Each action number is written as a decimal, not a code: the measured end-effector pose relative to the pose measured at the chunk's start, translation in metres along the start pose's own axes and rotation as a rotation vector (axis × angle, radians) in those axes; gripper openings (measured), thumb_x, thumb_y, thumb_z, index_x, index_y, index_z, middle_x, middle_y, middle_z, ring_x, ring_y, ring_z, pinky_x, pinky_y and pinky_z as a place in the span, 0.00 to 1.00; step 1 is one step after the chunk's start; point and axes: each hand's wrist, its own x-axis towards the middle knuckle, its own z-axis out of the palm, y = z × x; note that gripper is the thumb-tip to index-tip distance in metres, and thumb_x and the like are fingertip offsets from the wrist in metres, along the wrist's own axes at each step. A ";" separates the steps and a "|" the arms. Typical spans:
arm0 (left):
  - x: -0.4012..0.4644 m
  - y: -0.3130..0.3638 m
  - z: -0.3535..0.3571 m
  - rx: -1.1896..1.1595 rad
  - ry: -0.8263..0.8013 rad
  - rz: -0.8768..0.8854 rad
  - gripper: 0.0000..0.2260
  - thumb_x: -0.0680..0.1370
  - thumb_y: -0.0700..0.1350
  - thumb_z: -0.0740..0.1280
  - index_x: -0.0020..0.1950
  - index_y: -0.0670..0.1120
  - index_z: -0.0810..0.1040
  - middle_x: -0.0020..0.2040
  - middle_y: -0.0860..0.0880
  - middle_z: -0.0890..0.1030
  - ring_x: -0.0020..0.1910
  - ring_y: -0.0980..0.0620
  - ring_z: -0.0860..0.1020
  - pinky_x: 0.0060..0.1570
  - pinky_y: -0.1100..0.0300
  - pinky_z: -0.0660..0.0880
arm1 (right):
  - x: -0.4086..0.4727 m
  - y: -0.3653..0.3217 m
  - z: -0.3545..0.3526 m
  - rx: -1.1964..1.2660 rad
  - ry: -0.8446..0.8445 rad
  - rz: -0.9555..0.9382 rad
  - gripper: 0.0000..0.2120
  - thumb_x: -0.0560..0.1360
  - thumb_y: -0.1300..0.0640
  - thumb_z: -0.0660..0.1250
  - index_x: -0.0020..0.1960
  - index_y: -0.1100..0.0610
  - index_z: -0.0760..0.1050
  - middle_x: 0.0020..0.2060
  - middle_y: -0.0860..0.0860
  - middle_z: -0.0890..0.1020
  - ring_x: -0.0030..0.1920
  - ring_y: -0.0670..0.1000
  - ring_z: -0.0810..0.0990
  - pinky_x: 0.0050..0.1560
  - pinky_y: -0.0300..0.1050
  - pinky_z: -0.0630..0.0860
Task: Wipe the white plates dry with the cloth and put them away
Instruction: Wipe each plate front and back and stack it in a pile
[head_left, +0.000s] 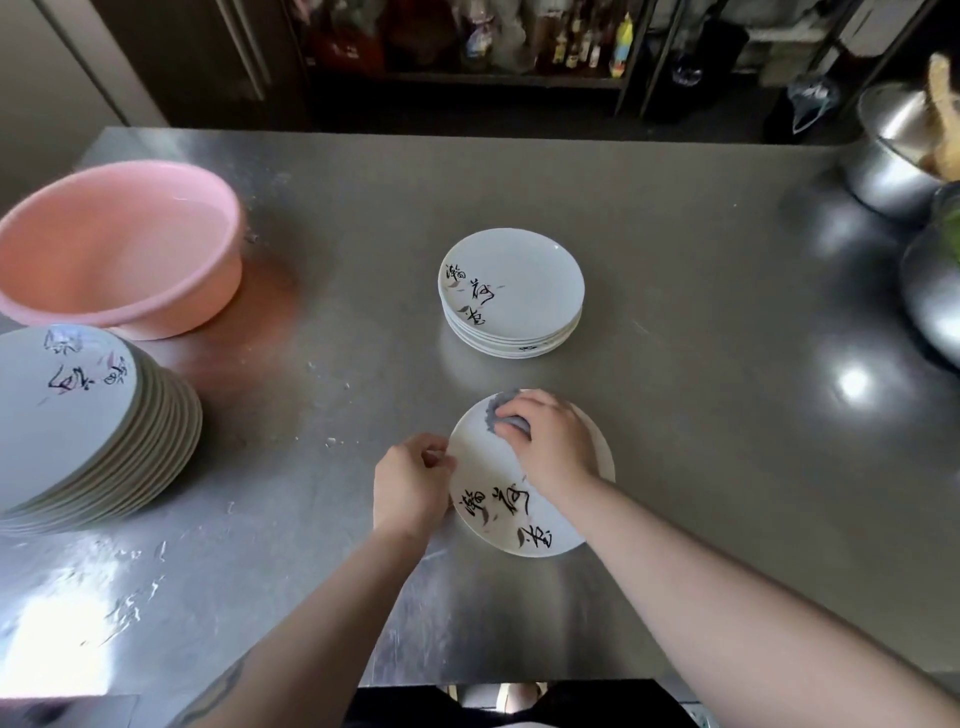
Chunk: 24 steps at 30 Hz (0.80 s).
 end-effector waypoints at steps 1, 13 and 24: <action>0.001 -0.001 0.000 -0.004 -0.004 -0.007 0.09 0.73 0.37 0.67 0.44 0.50 0.82 0.40 0.46 0.84 0.41 0.41 0.83 0.45 0.45 0.81 | -0.004 -0.003 0.005 -0.005 -0.037 -0.039 0.09 0.75 0.52 0.68 0.53 0.50 0.82 0.57 0.45 0.79 0.59 0.50 0.73 0.58 0.46 0.71; 0.002 -0.003 0.000 -0.059 -0.009 -0.033 0.12 0.74 0.34 0.66 0.39 0.51 0.81 0.39 0.43 0.84 0.38 0.40 0.83 0.41 0.44 0.82 | -0.049 0.041 -0.050 -0.106 -0.461 -0.293 0.11 0.64 0.64 0.67 0.41 0.51 0.83 0.46 0.41 0.81 0.51 0.44 0.75 0.54 0.45 0.73; 0.003 0.000 0.000 -0.031 -0.031 -0.014 0.09 0.73 0.34 0.67 0.43 0.47 0.82 0.38 0.45 0.83 0.38 0.41 0.83 0.39 0.47 0.82 | -0.022 0.011 -0.008 -0.026 -0.302 -0.362 0.09 0.70 0.62 0.70 0.49 0.54 0.84 0.50 0.47 0.82 0.53 0.51 0.75 0.55 0.42 0.70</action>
